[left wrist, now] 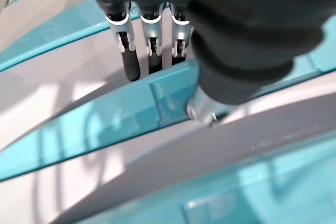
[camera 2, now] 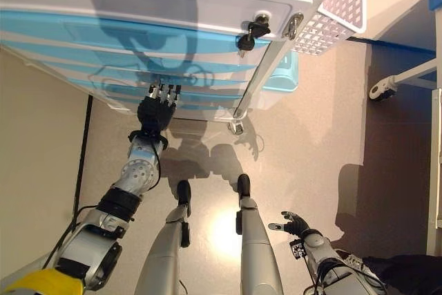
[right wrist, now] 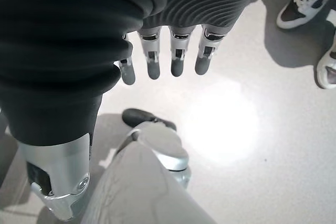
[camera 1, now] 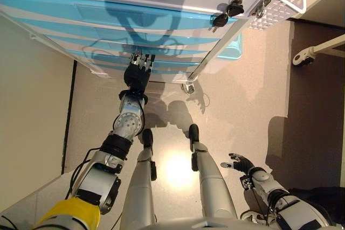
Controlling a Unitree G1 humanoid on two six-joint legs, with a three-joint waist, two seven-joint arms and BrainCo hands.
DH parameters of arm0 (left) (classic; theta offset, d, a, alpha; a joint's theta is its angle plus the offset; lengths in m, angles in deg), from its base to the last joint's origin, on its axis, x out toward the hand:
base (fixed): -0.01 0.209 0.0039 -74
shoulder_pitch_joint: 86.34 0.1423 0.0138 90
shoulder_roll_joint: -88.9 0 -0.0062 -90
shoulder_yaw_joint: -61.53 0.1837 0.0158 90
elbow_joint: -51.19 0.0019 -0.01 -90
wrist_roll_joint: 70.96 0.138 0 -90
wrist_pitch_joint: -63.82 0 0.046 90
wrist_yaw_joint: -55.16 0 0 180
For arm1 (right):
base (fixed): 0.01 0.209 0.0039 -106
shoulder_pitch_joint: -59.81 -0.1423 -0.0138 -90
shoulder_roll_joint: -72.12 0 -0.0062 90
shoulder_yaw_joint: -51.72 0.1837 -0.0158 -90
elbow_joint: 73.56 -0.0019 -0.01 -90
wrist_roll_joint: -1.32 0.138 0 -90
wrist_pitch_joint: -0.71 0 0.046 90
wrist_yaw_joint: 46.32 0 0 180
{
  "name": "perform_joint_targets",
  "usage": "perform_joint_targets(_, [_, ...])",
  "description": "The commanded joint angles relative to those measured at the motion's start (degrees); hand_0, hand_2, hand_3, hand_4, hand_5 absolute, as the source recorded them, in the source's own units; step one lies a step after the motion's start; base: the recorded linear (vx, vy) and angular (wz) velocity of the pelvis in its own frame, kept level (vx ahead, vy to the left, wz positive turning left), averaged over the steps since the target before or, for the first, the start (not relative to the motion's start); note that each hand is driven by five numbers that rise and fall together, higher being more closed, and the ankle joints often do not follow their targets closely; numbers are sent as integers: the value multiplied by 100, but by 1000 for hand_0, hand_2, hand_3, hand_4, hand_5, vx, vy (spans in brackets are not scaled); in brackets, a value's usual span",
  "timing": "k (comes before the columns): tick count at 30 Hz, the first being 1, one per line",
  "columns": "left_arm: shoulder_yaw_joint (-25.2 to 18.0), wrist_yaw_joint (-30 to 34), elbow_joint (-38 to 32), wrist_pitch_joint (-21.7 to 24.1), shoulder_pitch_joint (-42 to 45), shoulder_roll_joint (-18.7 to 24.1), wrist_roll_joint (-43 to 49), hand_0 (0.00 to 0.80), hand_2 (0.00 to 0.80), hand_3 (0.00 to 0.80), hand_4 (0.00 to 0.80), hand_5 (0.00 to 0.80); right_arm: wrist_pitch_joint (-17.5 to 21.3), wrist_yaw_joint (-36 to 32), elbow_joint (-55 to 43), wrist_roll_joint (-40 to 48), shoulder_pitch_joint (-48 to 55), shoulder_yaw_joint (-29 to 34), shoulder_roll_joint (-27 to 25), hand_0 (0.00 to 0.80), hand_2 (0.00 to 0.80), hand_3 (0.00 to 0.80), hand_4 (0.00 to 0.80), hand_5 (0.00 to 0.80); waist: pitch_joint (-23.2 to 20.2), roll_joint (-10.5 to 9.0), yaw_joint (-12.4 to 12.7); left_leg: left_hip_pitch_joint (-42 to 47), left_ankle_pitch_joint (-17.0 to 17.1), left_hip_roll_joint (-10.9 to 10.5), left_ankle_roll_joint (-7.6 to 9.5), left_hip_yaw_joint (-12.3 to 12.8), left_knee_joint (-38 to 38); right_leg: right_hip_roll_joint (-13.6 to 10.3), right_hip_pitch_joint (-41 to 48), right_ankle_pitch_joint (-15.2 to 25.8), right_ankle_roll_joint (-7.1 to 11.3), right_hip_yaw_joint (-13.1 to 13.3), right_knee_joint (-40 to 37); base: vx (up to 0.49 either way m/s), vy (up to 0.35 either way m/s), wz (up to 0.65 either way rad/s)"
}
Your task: Open the drawer and pick up the medicine
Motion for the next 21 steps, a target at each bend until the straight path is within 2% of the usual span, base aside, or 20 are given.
perform_joint_targets(1, [-250, 813, -1235, 522, -1790, -244, 700, 800, 800, 800, 800, 800, -104, 57, 114, -116, 265, -332, -401, 0, 0, 0, 0, 0, -451, 391, -36, -81, -404, -31, 28, -315, 140, 308, 172, -82, -2, -285, -31, 5, -5, -8])
perform_joint_targets(9, [-395, 633, -1160, 545, -1558, -150, 891, 800, 800, 800, 800, 800, -113, 116, 131, -123, 240, -283, -360, 0, 0, 0, 0, 0, -428, 394, -9, -115, -398, -28, 24, -316, 172, 317, 142, -124, -18, -283, 27, 0, -1, -1])
perform_joint_targets(21, [-699, 624, -1258, 348, -482, -290, 844, 800, 800, 800, 800, 800, -123, 183, 158, -157, 115, -137, -299, 0, 0, 0, 0, 0, -276, 342, 128, -246, -383, -12, 0, -473, 389, 312, 80, -300, -107, -407, 350, -10, -19, 3])
